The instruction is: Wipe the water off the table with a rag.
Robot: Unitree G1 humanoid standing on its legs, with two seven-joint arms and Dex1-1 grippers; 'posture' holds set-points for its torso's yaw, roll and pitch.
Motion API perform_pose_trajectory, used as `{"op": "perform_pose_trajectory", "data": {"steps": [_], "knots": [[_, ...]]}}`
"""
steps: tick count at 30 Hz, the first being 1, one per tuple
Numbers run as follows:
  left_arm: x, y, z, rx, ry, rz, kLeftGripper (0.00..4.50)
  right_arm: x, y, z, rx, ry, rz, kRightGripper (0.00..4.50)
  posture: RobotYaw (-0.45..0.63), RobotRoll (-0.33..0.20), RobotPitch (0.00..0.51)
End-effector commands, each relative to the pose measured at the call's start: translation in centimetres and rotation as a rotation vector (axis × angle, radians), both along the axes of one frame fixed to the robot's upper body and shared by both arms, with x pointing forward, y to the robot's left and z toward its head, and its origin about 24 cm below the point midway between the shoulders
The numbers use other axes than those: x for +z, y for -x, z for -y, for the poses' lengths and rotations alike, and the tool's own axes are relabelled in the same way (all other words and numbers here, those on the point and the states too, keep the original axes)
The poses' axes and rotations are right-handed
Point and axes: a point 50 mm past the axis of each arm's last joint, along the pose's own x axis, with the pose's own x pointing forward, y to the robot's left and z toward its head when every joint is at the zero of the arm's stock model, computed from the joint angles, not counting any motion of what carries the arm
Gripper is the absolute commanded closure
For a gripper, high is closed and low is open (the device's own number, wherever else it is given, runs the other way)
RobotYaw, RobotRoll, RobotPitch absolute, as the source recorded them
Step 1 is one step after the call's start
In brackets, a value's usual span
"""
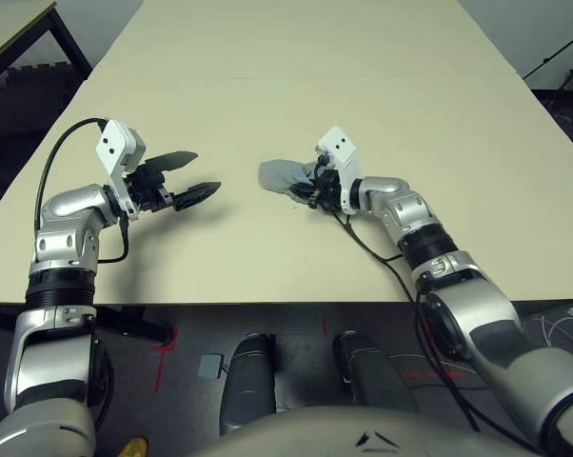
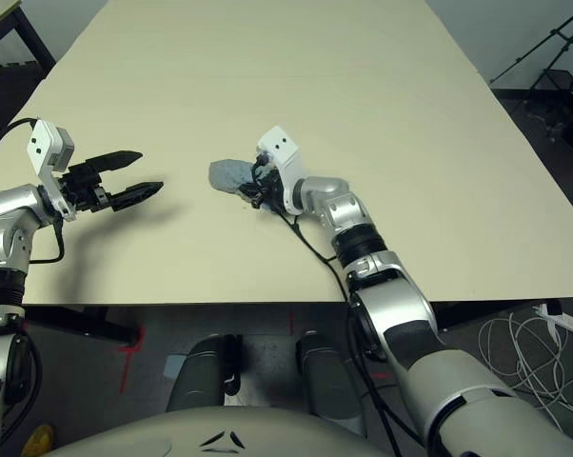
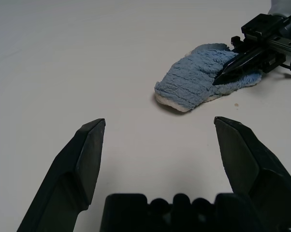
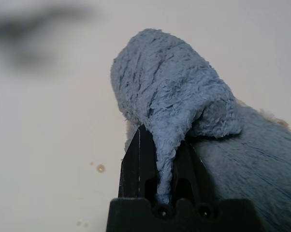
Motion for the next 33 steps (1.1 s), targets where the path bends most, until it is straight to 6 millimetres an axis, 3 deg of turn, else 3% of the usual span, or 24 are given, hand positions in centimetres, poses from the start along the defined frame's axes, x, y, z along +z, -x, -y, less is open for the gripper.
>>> {"op": "perform_pose_trajectory", "data": {"steps": [1,11,14,18,22,28,31,33], "knots": [[-0.7,-0.2,0.2,-0.010,-0.006,-0.030,0.00,-0.2,-0.9,4.2,-0.145,0.079,0.005,4.50,-0.10,0.000,0.115],[-0.7,-0.6,0.5,-0.025,-0.006,-0.032,0.00,2.5,-2.2,10.7,-0.352,0.160,0.105,4.50,-0.12,0.000,0.118],[-0.8,-0.7,0.7,-0.029,-0.005,-0.032,0.00,3.5,-2.3,11.0,-0.354,0.064,0.107,4.50,-0.13,0.000,0.120],[-0.9,-0.7,0.8,-0.035,-0.004,-0.035,0.00,6.7,-2.2,11.5,-0.304,-0.128,0.079,4.50,-0.13,0.000,0.122],[-0.9,-0.9,0.8,-0.038,-0.004,-0.037,0.00,10.1,-1.2,14.2,-0.250,-0.069,0.094,4.50,-0.13,0.000,0.122],[-1.0,-1.0,0.8,-0.038,0.000,-0.036,0.00,12.9,1.3,18.8,-0.247,0.059,0.069,4.50,-0.14,0.000,0.113],[-1.0,-1.0,0.8,-0.035,0.003,-0.034,0.00,13.2,2.8,20.5,-0.237,0.084,0.005,4.50,-0.14,0.000,0.109],[-1.1,-1.0,0.8,-0.034,0.004,-0.033,0.00,12.4,3.3,21.3,-0.244,0.101,-0.048,4.50,-0.14,0.000,0.107]]}}
